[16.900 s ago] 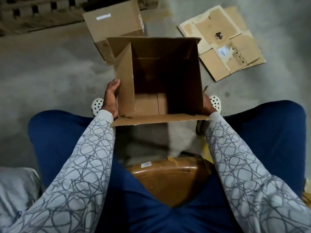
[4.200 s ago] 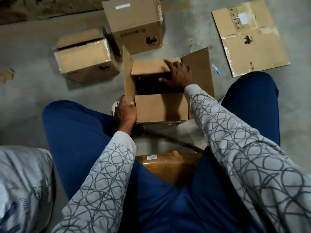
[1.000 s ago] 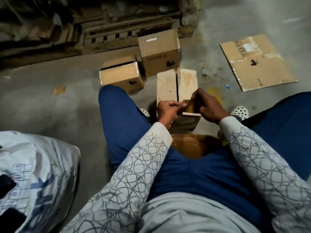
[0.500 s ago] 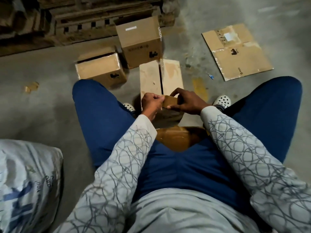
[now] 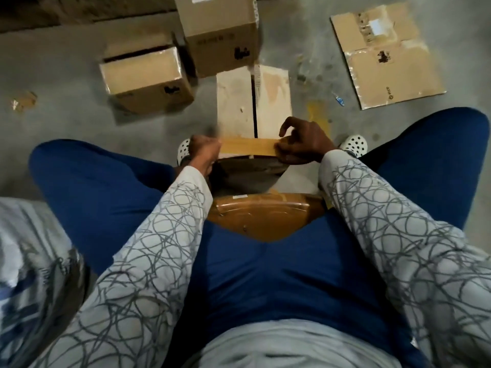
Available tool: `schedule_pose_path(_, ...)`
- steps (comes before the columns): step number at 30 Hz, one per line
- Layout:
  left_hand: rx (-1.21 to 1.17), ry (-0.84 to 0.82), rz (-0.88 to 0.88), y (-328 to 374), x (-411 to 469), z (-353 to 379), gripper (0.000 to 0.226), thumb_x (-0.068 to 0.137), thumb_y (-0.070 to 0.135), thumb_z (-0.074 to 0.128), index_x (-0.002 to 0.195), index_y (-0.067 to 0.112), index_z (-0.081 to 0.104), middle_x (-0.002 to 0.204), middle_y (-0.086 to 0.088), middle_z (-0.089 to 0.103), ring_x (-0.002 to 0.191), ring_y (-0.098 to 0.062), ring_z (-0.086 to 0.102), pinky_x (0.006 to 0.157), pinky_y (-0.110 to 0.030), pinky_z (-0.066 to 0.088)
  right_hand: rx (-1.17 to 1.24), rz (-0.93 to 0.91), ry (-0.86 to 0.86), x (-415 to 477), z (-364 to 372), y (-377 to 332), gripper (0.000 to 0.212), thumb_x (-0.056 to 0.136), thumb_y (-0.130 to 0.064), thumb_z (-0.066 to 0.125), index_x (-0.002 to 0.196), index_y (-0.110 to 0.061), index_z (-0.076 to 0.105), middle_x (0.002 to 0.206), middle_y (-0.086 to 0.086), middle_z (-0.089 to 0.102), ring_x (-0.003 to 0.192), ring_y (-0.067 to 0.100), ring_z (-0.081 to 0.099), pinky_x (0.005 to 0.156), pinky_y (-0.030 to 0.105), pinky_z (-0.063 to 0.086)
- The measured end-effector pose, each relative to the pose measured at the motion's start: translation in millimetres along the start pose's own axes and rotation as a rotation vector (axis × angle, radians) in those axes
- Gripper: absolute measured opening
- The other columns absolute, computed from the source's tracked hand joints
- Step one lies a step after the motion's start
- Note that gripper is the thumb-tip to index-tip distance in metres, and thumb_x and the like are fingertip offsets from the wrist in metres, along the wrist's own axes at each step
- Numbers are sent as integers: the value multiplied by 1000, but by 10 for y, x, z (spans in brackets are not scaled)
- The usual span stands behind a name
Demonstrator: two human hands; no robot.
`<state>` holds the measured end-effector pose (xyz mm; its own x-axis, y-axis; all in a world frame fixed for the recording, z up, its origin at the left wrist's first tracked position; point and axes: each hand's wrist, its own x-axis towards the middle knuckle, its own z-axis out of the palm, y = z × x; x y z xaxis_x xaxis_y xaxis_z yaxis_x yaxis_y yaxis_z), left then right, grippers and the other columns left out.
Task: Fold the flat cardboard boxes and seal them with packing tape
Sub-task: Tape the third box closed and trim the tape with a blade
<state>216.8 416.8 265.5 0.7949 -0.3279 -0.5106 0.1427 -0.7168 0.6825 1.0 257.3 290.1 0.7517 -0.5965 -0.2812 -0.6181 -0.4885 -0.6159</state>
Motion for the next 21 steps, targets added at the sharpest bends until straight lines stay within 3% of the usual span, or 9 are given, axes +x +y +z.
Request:
schedule_pose_path(2, -53, 43, -60, -85, 115, -119, 13, 71, 26, 75, 73, 15, 68, 67, -4, 67, 56, -16, 60, 60, -26, 50, -33, 41, -5, -3, -120, 168, 19, 83, -41, 76, 94, -29, 67, 74, 0, 67, 79, 24, 67, 73, 35, 51)
schedule_pose_path(4, -96, -9, -81, -60, 124, -118, 17, 78, 22, 75, 71, 16, 61, 65, -4, 63, 55, -16, 58, 58, -27, 49, -108, 71, -3, 47, -178, 247, 15, 84, -48, 73, 91, -35, 70, 80, -2, 71, 84, 21, 68, 74, 34, 53)
schedule_pose_path(7, -81, -49, -67, 16, 102, -24, 18, 88, 18, 70, 73, 17, 61, 65, -3, 62, 53, -14, 55, 53, -23, 46, -247, 125, 86, 124, -139, 301, 24, 84, -56, 69, 92, -34, 74, 88, -4, 76, 89, 21, 69, 69, 29, 50)
schedule_pose_path(10, -69, -73, -89, -5, 144, 40, 16, 89, 21, 69, 75, 17, 62, 69, -5, 65, 56, -16, 56, 58, -26, 48, -286, 156, 132, 134, -65, 354, 30, 85, -58, 69, 95, -31, 75, 86, -2, 77, 88, 24, 70, 65, 27, 45)
schedule_pose_path(14, -62, -68, -148, -37, 181, 57, 14, 91, 21, 65, 79, 16, 60, 76, -5, 65, 65, -18, 57, 65, -31, 49, -279, 206, 92, 161, 80, 325, 35, 85, -61, 67, 100, -30, 75, 97, 3, 76, 95, 28, 69, 73, 33, 53)
schedule_pose_path(17, -120, -60, -161, -21, 192, 59, 8, 90, 14, 60, 83, 12, 62, 71, -3, 61, 59, -15, 50, 58, -27, 41, -208, 273, 1, 154, 149, 313, 41, 80, -64, 70, 101, -29, 77, 106, 5, 74, 101, 28, 67, 78, 35, 52)
schedule_pose_path(19, -128, -34, -121, 40, 195, 43, 9, 86, 15, 62, 79, 10, 64, 67, -3, 60, 57, -15, 49, 54, -26, 38, -128, 314, -70, 134, 154, 322, 43, 75, -65, 75, 97, -28, 78, 103, 3, 72, 98, 25, 67, 77, 33, 51)
schedule_pose_path(21, -11, 29, -16, 137, 252, 35, 15, 80, 23, 65, 73, 10, 66, 73, -6, 67, 65, -20, 57, 61, -28, 43, -44, 325, -102, 122, 144, 323, 37, 72, -61, 80, 88, -28, 77, 96, 1, 71, 93, 21, 66, 76, 31, 51)
